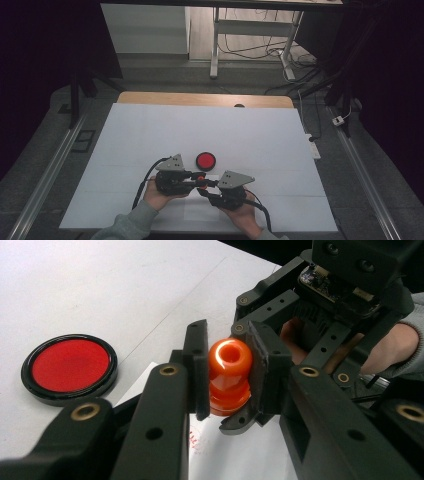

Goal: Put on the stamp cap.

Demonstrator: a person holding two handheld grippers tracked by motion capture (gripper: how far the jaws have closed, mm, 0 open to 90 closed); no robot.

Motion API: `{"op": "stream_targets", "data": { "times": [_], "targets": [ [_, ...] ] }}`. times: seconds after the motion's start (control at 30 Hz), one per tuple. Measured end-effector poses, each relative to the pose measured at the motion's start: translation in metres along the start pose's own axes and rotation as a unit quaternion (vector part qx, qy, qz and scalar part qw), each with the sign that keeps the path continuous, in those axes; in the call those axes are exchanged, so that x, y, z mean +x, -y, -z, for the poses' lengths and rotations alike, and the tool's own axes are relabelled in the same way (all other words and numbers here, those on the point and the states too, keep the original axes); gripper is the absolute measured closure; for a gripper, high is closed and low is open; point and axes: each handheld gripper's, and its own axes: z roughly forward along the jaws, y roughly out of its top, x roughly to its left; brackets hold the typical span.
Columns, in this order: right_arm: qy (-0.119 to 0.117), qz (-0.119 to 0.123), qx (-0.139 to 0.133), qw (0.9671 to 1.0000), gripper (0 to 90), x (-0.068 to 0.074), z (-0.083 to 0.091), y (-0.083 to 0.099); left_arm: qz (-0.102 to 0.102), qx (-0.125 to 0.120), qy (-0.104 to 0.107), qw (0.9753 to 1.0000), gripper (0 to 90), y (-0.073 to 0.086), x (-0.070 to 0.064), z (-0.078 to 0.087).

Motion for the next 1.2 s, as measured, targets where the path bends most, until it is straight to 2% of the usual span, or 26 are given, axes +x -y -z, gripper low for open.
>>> {"op": "stream_targets", "data": {
  "times": [0.63,0.83,1.2],
  "targets": [
    [0.002,-0.008,-0.001,1.0000,65.0,0.0009,0.0022,-0.0016,0.005,-0.008,0.006,0.9999,72.5,0.0008,0.0009,0.0007],
    [0.007,-0.006,0.003,1.0000,65.0,0.0020,0.0023,-0.0021,0.003,-0.007,0.001,1.0000,72.6,0.0017,0.0002,-0.0009],
    [0.006,-0.014,0.003,0.9999,65.1,0.0011,0.0024,-0.0017,0.010,-0.014,0.006,0.9998,72.7,0.0036,0.0014,-0.0021]
  ]
}}
